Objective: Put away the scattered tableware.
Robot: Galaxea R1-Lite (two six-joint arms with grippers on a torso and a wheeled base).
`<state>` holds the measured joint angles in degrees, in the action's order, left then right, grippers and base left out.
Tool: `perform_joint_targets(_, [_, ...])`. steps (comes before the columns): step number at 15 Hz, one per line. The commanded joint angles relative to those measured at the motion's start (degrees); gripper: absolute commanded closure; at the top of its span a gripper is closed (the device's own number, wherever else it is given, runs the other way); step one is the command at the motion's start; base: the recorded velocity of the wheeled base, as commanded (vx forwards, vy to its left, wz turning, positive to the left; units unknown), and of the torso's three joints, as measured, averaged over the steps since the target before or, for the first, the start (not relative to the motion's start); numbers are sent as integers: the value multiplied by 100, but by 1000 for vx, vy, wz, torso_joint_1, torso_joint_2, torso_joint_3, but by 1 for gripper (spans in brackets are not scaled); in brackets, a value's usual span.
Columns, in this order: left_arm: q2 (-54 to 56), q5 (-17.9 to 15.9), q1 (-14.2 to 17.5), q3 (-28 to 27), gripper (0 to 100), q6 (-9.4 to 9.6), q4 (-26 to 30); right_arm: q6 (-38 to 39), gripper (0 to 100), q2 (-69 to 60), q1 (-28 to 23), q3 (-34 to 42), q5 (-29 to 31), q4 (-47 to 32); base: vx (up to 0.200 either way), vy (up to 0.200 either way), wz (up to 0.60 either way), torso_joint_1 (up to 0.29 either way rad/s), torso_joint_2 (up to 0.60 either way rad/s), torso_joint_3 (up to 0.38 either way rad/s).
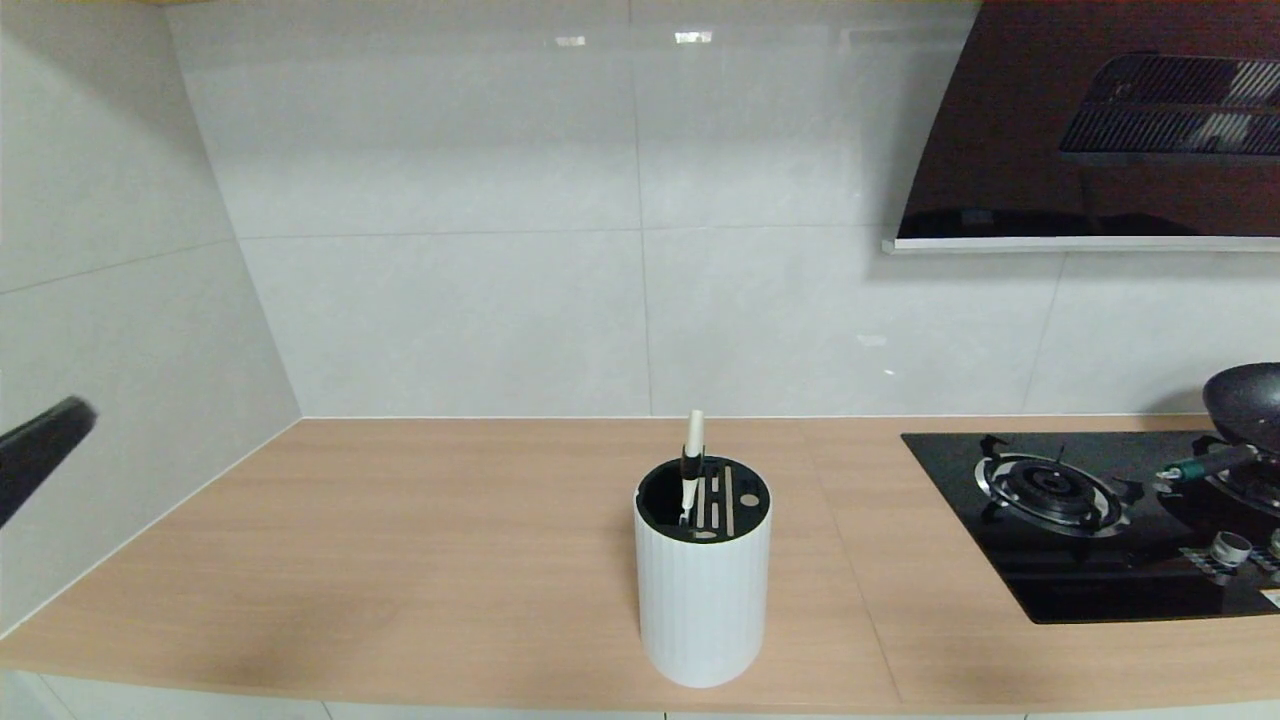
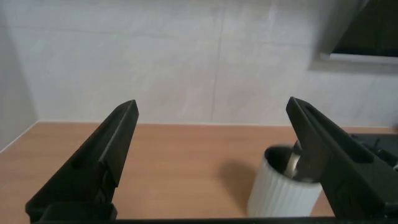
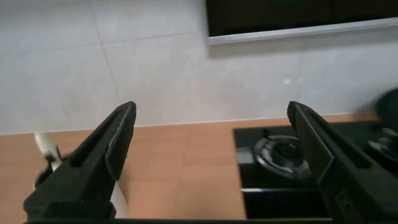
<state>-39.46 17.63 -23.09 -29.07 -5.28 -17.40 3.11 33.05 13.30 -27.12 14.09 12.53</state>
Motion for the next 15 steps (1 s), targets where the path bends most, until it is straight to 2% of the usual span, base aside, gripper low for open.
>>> perform_joint_targets(1, [1986, -462, 525, 684, 0, 1, 826, -109, 0, -2127, -328, 181, -3, -1350, 0, 0, 0, 0, 0, 0])
perform_joint_targets(2, [2513, -638, 586, 754, 0, 1, 1230, -249, 0, -2400, -442, 199, 15, -1455, 0, 0, 0, 0, 0, 0])
perform_joint_targets(3, [2768, -647, 709, 754, 0, 9, 1485, -381, 0, -2584, -557, 225, 15, -1490, 0, 0, 0, 0, 0, 0])
perform_joint_targets(4, [3067, -664, 955, 754, 0, 36, 1713, -601, 0, -2734, -732, 260, 50, -1605, 0, 0, 0, 0, 0, 0])
perform_joint_targets(5, [3278, -673, 1122, 781, 0, 194, 1801, -618, 0, -2734, -767, 313, 120, -1605, 0, 0, 0, 0, 0, 0])
perform_joint_targets(6, [3401, -647, 1298, 886, 0, 378, 1827, -601, 0, -2734, -767, 366, 278, -1605, 0, 0, 0, 0, 0, 0])
perform_joint_targets(7, [3401, -594, 1527, 983, 0, 484, 1748, -627, 0, -2821, -1022, 515, 472, -1622, 0, 0, 0, 0, 0, 0])
perform_joint_targets(8, [3401, -453, 1667, 1009, 0, 484, 1660, -680, 0, -3050, -1330, 656, 419, -1657, 0, 0, 0, 0, 0, 0])
perform_joint_targets(9, [3454, -330, 1975, 1132, 0, 484, 1581, -873, 0, -3287, -1374, 999, 287, -1649, 0, 0, 0, 0, 0, 0])
perform_joint_targets(10, [3612, -348, 2177, 1238, 0, 484, 1608, -891, 0, -3296, -1356, 1157, 375, -1596, 0, 0, 0, 0, 0, 0])
perform_joint_targets(11, [3946, -488, 2326, 1835, 0, 607, 1608, -715, 0, -3287, -1356, 1491, 665, -1411, 0, 0, 0, 0, 0, 0])
perform_joint_targets(12, [3946, -392, 2326, 2239, 0, 686, 1450, -601, 0, -3296, -1356, 1763, 665, -1297, 0, 0, 0, 0, 0, 0])
perform_joint_targets(13, [3946, -286, 2326, 2907, 0, 677, 984, -539, 0, -3296, -1356, 2282, 621, -1042, 0, 0, 0, 0, 0, 0])
perform_joint_targets(14, [3946, -277, 2326, 2907, 0, 519, 1309, -531, 0, -3296, -1356, 2712, 331, -805, 0, 0, 0, 0, 0, 0])
perform_joint_targets(15, [3946, -304, 2326, 2899, 0, 317, 1608, -293, 0, -3296, -1356, 2704, -3, -972, 0, 0, 0, 0, 0, 0])
